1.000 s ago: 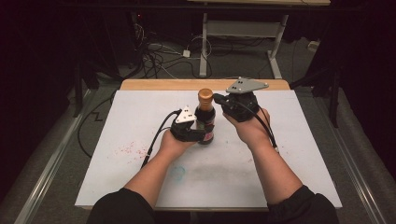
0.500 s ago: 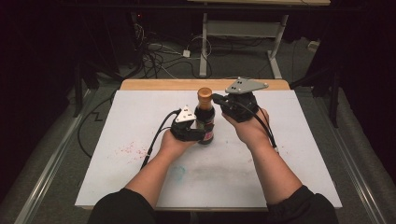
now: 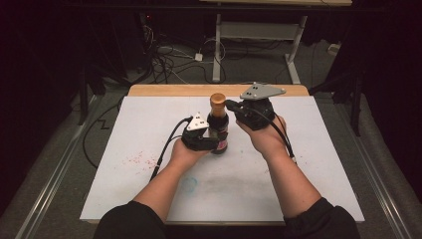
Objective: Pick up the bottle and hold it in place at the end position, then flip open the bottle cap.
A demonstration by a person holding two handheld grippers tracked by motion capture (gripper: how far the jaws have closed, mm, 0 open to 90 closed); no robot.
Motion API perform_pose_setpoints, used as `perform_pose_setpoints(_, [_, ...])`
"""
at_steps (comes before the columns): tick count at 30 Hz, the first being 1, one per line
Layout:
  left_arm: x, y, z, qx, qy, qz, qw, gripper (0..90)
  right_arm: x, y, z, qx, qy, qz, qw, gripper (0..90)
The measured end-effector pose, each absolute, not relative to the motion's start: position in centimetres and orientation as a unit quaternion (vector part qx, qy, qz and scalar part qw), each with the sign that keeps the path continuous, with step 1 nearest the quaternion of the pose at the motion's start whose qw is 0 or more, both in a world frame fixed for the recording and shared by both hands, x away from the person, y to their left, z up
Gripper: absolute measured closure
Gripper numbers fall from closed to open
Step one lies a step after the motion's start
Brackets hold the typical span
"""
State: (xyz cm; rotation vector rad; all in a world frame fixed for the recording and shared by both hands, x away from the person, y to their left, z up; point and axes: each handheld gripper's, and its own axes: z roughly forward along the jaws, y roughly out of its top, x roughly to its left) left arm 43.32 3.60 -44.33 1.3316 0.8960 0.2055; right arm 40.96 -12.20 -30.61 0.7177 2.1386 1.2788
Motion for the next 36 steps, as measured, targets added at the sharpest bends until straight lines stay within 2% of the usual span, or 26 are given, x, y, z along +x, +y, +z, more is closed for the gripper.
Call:
perform_pose_setpoints(3, [43.4,3.7,-44.3,0.595,0.401,0.09,0.691,30.9,41.1,-12.2,-30.5,0.264,0.796,0.474,0.27,90.0])
perform_pose_setpoints(6, [43.0,2.9,-44.4,0.615,0.378,0.107,0.683,30.9,40.2,-12.6,-29.1,0.247,0.747,0.556,0.267,90.0])
perform_pose_setpoints(7, [42.9,2.2,-44.1,0.584,0.398,0.096,0.701,30.6,39.6,-12.5,-27.4,0.24,0.743,0.553,0.292,90.0])
perform_pose_setpoints(8, [43.1,2.8,-44.2,0.611,0.388,0.105,0.682,30.5,39.7,-12.7,-27.3,0.246,0.744,0.55,0.291,90.0])
perform_pose_setpoints(11, [43.3,3.7,-44.3,0.6,0.396,0.089,0.69,30.3,39.9,-13.5,-28.1,0.259,0.752,0.532,0.289,90.0])
perform_pose_setpoints(18, [43.3,3.6,-44.5,0.597,0.391,0.09,0.695,30.2,40.5,-13.3,-30.4,0.265,0.777,0.501,0.272,90.0])
perform_pose_setpoints(36, [43.3,3.5,-44.6,0.595,0.39,0.093,0.697,30.7,40.5,-12.3,-30.5,0.259,0.798,0.474,0.268,90.0])
